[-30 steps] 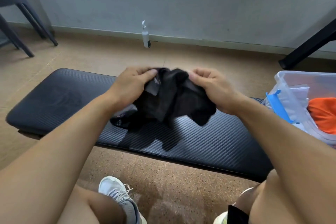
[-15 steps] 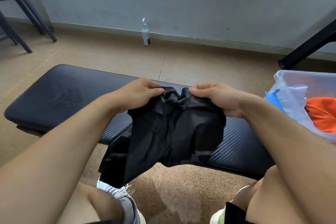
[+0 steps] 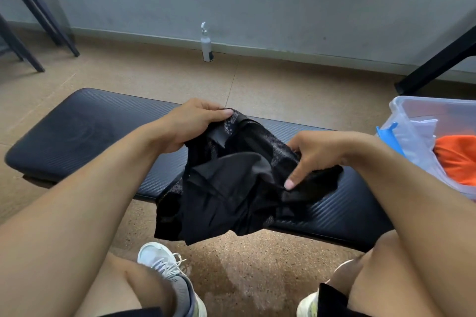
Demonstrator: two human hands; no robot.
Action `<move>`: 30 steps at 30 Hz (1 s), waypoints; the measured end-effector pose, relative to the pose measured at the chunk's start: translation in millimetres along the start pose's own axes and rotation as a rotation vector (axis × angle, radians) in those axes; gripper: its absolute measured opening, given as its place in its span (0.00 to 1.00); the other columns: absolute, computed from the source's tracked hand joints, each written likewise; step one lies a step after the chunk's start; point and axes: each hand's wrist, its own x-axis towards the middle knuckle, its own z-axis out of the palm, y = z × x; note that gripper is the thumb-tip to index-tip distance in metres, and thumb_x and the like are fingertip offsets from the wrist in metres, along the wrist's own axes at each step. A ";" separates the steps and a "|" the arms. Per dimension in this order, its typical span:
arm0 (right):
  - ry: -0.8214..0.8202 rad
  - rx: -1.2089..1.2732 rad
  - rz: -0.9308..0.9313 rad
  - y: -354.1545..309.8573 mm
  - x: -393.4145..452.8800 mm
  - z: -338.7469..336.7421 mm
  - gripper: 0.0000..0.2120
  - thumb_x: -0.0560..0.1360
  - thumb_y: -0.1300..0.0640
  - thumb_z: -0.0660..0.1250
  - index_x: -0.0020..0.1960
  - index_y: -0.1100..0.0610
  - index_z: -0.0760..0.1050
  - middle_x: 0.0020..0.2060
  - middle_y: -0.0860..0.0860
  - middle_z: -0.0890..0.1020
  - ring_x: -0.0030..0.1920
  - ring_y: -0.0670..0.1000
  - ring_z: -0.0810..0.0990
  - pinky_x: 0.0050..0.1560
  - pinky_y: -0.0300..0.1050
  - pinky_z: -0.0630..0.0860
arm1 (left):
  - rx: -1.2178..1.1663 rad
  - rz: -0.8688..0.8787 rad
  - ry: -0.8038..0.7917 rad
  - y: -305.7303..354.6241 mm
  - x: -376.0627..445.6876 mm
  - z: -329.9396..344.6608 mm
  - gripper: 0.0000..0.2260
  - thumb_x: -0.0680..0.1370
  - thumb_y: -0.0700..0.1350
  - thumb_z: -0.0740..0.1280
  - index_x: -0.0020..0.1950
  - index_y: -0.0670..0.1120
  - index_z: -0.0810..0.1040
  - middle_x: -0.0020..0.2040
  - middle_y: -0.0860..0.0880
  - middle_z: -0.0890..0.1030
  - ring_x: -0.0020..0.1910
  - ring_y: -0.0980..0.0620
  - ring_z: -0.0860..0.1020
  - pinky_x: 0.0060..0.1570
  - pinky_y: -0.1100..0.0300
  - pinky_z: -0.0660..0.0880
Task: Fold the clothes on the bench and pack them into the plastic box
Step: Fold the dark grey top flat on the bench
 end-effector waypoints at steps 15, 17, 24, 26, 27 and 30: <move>0.610 0.251 -0.275 -15.5 23.4 16.9 0.47 0.61 0.39 0.81 0.75 0.40 0.63 0.64 0.41 0.75 0.62 0.43 0.75 0.61 0.41 0.72 | -0.105 0.020 -0.051 3.8 -8.6 8.8 0.13 0.81 0.48 0.67 0.57 0.40 0.83 0.54 0.36 0.84 0.47 0.43 0.84 0.47 0.54 0.83; 0.602 0.208 -0.375 -25.7 27.9 26.6 0.51 0.62 0.42 0.82 0.78 0.41 0.58 0.65 0.44 0.75 0.64 0.43 0.74 0.63 0.39 0.70 | -0.156 0.053 -0.052 6.3 -10.7 15.9 0.13 0.81 0.48 0.67 0.58 0.40 0.83 0.53 0.37 0.85 0.47 0.42 0.84 0.48 0.52 0.83; 0.665 0.191 -0.154 -40.5 50.4 37.8 0.08 0.75 0.49 0.68 0.47 0.52 0.81 0.40 0.46 0.85 0.43 0.50 0.83 0.45 0.50 0.81 | -0.149 0.042 0.081 4.5 -8.0 23.3 0.18 0.77 0.54 0.71 0.58 0.41 0.81 0.54 0.43 0.85 0.55 0.45 0.83 0.59 0.49 0.80; 0.721 0.358 0.011 -34.5 51.8 30.8 0.11 0.77 0.52 0.64 0.43 0.57 0.80 0.39 0.50 0.84 0.41 0.51 0.82 0.40 0.46 0.77 | 0.043 0.055 0.100 -0.4 -6.5 12.6 0.24 0.71 0.60 0.75 0.61 0.49 0.79 0.55 0.50 0.84 0.56 0.51 0.82 0.58 0.53 0.78; 0.769 0.442 0.076 -30.9 51.5 26.0 0.11 0.77 0.54 0.62 0.42 0.59 0.79 0.39 0.51 0.83 0.40 0.52 0.80 0.38 0.45 0.74 | 0.196 0.036 0.070 -4.5 -7.5 8.4 0.29 0.68 0.63 0.76 0.64 0.53 0.77 0.57 0.53 0.82 0.56 0.54 0.80 0.58 0.54 0.77; 0.911 0.611 0.198 -15.1 49.9 9.0 0.10 0.77 0.58 0.59 0.46 0.60 0.79 0.43 0.56 0.81 0.42 0.57 0.78 0.42 0.48 0.71 | 0.580 -0.128 -0.086 -21.0 -8.9 6.0 0.38 0.62 0.64 0.80 0.68 0.56 0.72 0.59 0.56 0.77 0.57 0.54 0.78 0.59 0.54 0.76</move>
